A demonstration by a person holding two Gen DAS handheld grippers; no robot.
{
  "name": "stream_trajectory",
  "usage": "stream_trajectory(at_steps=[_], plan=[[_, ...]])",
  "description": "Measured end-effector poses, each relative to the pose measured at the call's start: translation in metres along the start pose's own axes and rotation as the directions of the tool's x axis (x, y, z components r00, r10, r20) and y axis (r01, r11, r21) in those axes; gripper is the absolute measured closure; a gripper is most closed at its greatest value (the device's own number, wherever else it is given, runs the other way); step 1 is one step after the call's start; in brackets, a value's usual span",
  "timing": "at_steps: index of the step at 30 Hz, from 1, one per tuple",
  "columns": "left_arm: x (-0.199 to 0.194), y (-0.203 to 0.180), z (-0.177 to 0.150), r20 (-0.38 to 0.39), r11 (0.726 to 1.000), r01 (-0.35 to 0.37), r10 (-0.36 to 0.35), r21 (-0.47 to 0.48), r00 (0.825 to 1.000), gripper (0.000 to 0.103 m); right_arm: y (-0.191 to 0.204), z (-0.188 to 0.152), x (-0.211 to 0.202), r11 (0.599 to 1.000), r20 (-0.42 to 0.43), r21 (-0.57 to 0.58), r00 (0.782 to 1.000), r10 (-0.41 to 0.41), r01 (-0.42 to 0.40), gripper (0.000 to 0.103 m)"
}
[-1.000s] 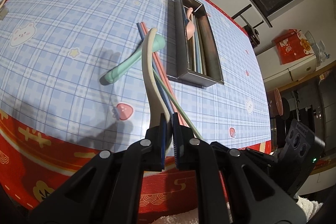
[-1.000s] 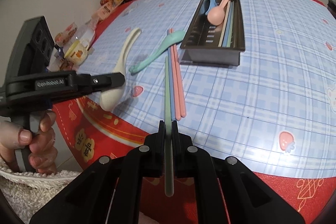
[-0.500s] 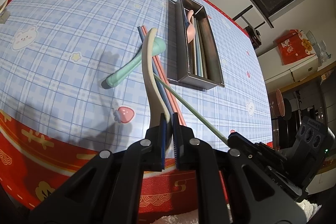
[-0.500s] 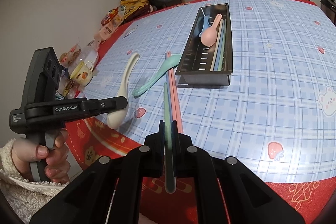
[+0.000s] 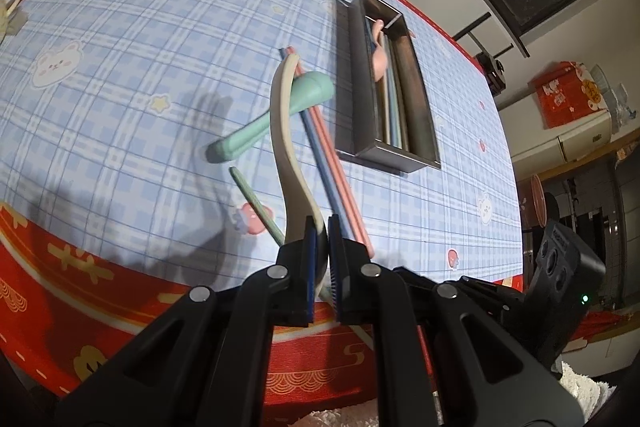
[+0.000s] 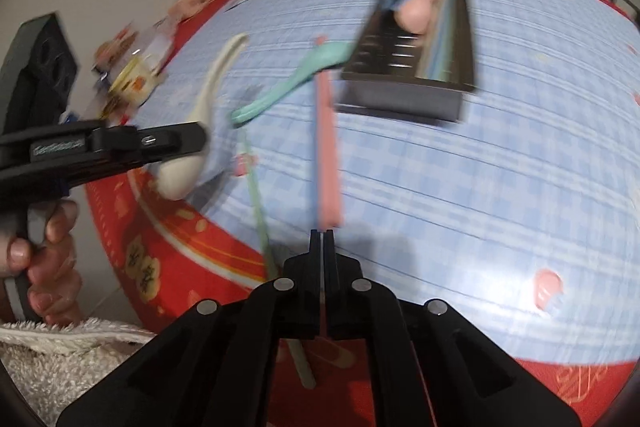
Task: Organize utensils
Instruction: 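Lift beige spoon with left tool while right tool lifts the green chopstick, then carry beige spoon with left tool while right tool carries green chopstick over the basket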
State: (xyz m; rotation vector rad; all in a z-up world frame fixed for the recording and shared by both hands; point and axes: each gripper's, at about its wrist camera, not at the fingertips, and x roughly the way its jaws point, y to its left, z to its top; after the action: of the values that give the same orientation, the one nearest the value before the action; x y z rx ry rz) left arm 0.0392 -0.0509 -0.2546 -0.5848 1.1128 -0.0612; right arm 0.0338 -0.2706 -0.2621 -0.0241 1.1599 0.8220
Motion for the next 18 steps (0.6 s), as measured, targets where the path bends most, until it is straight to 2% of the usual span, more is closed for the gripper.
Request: stream_trajectory(at_steps=[1,3,6,8,11,13,18], plan=[[-0.001,0.003,0.0,0.002,1.0,-0.002,0.002,-0.009,1.0,0.093,0.005,0.001,0.003,1.0,-0.01,-0.023,1.0,0.008,-0.008,0.087],[-0.003,0.008,-0.001,0.007,1.0,-0.005,0.006,-0.024,1.0,0.093,0.018,0.004,0.012,0.997,-0.042,-0.078,0.999,0.025,-0.028,0.078],[-0.007,0.017,-0.001,0.017,0.999,-0.009,0.01,-0.049,1.0,0.093,0.036,0.002,0.024,0.986,-0.093,-0.162,0.995,0.022,-0.037,0.078],[-0.009,0.023,-0.002,0.023,0.998,-0.012,0.013,-0.064,1.0,0.093,0.045,-0.002,0.033,0.976,-0.125,-0.217,0.992,-0.016,-0.011,0.078],[-0.013,0.03,-0.003,0.031,0.996,-0.015,0.018,-0.086,0.999,0.093,0.056,-0.006,0.038,0.957,-0.141,-0.288,0.988,-0.064,0.021,0.08],[-0.015,0.035,-0.004,0.036,0.995,-0.017,0.021,-0.102,0.999,0.093,0.06,-0.009,0.039,0.942,-0.14,-0.331,0.984,-0.114,0.062,0.097],[-0.015,0.042,-0.005,0.036,0.992,-0.016,0.021,-0.126,0.999,0.093,0.048,-0.011,0.035,0.966,-0.135,-0.257,0.988,-0.071,0.034,0.097]])
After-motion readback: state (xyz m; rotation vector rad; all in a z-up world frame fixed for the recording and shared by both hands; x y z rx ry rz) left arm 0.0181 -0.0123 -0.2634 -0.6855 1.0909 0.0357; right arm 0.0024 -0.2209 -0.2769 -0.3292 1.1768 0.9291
